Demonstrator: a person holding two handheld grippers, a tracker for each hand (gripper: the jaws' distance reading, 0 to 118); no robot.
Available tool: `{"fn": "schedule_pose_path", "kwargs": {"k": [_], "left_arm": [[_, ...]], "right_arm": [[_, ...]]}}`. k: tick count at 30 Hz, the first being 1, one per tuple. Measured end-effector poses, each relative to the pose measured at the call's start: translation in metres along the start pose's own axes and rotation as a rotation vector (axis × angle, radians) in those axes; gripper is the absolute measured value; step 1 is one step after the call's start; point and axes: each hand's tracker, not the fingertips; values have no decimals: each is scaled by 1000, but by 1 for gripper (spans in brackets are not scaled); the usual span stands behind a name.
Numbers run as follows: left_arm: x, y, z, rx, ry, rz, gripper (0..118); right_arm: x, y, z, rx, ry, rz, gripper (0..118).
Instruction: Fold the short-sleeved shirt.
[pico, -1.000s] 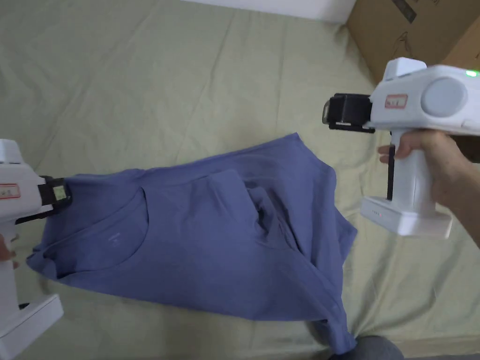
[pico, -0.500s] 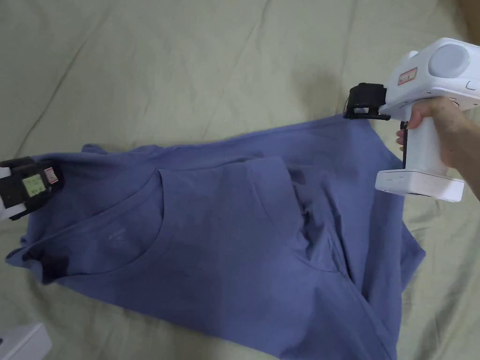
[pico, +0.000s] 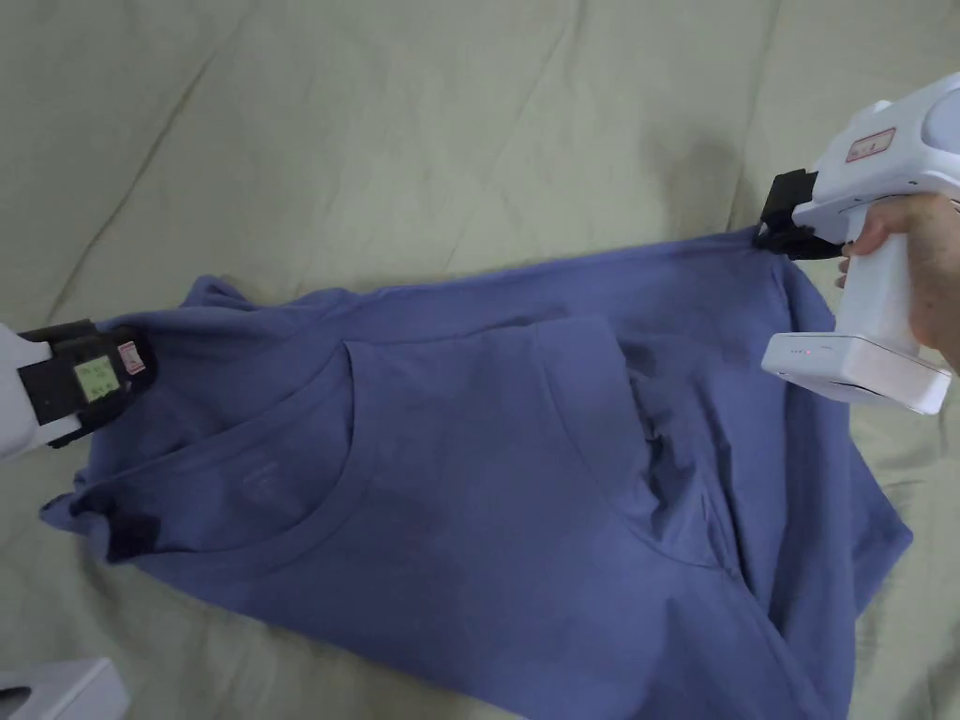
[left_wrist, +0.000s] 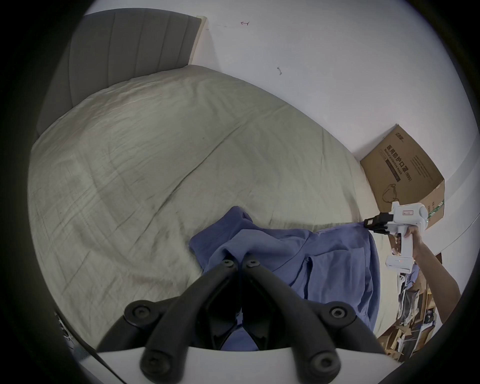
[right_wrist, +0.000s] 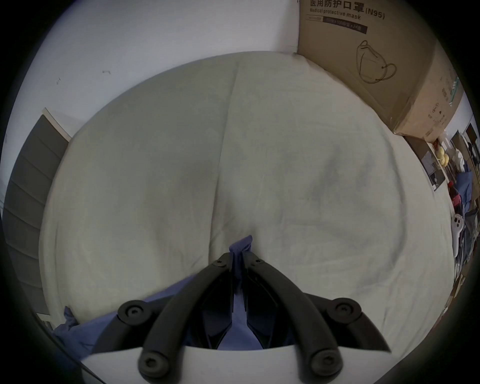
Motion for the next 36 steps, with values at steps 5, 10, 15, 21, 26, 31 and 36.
{"fn": "schedule_pose_path", "kwargs": {"k": [5,10,15,21,26,31,36], "left_arm": [[6,3,23,55,-54,12,0],[24,12,72,146,-114,-52,0],[41,41,151,337,-236,-74,0],[67,90,245,560,-321,-151,0],[90,138,302,648,-379,-179,0],[104,183,342,665,-447,-161,0],[128,222,362,674,-416,-138,0]], "right_arm": [[6,-10,102,151,78,44,4],[19,-41,239,307,129,87,4],[33,-86,370,486,150,90,4],[38,-126,493,702,151,67,4],[35,-134,557,812,114,68,4],[31,-128,604,920,88,65,4],[20,-109,629,963,95,50,4]]}}
